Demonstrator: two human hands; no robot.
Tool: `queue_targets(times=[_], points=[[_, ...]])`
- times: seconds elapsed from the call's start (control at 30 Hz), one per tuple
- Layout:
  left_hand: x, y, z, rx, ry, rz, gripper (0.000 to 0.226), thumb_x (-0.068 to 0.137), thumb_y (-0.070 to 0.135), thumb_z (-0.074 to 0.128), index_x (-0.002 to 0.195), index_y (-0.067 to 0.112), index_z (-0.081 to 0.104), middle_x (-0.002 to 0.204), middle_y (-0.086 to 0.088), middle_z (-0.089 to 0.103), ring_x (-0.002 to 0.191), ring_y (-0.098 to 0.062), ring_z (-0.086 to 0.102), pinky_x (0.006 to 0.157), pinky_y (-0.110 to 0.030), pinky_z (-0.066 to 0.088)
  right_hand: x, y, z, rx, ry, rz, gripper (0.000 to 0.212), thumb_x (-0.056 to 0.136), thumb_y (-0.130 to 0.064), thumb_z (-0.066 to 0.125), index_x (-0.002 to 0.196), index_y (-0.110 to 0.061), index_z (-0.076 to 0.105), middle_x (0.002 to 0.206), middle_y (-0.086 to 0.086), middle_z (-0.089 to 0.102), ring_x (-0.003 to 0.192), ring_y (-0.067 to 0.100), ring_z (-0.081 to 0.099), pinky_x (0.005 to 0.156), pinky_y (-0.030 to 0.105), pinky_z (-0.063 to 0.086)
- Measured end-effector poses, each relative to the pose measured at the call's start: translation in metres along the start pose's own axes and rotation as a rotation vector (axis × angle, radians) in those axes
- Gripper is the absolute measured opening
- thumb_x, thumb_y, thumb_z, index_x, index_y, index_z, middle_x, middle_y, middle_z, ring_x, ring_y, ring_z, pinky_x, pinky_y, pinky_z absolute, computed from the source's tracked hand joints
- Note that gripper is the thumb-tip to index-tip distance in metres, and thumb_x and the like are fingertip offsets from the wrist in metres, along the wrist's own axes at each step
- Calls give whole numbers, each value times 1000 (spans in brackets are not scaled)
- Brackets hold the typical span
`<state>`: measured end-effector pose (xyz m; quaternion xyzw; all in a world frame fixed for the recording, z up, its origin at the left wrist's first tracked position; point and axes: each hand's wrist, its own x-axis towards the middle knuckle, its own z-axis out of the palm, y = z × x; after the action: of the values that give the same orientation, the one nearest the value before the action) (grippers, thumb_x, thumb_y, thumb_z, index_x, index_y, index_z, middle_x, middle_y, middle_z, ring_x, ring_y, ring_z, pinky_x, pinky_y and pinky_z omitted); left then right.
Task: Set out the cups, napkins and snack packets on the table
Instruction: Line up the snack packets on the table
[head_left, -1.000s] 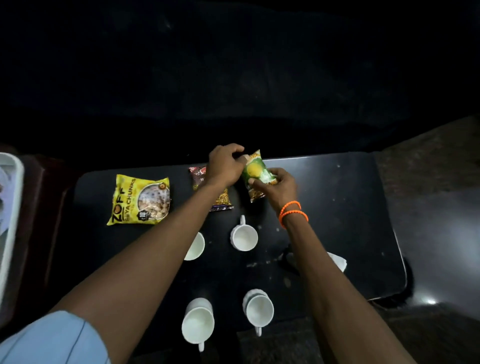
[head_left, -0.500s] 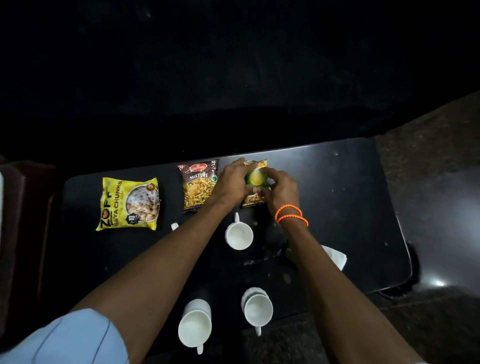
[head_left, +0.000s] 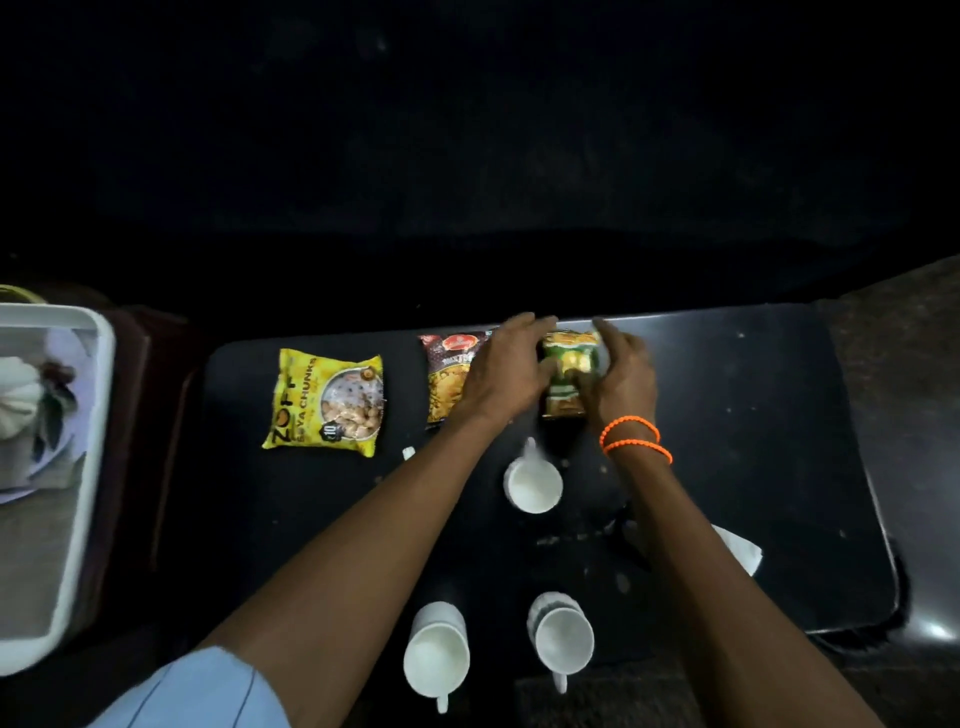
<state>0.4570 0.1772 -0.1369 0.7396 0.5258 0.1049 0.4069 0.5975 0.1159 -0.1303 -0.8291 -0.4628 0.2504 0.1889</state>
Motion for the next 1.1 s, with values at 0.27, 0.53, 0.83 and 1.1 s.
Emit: queue_targets(times=[0.27, 0.53, 0.83, 1.1], points=[[-87, -92, -96, 138, 667, -671, 47, 90, 38, 71, 129, 14, 63, 133, -15, 59, 127, -37, 53, 102, -46, 42, -20, -133, 77, 28, -342, -478, 45, 88, 1, 65, 131, -9, 68, 131, 18, 66, 123, 37, 60, 104, 41, 48], [-101, -147, -129, 133, 157, -395, 45, 84, 10, 69, 129, 18, 72, 138, -12, 68, 131, -34, 60, 108, -40, 47, -63, -186, 150, -337, -518, -449, 29, 98, -11, 54, 124, -4, 63, 115, 22, 67, 108, 42, 66, 84, 44, 55], [-120, -183, -139, 178, 114, -423, 67, 92, 20, 76, 154, 26, 50, 169, -10, 31, 155, -35, 27, 125, -52, 26, -74, -171, 162, -244, -565, -460, 56, 91, -15, 71, 141, -13, 46, 135, 20, 51, 111, 42, 62, 88, 50, 59], [-108, -189, -133, 156, 104, -326, 57, 95, 13, 71, 149, 23, 56, 168, -9, 34, 156, -34, 24, 125, -45, 26, -69, -178, 169, -164, -492, -384, 41, 95, -12, 66, 135, -9, 55, 126, 22, 56, 106, 45, 65, 86, 48, 59]])
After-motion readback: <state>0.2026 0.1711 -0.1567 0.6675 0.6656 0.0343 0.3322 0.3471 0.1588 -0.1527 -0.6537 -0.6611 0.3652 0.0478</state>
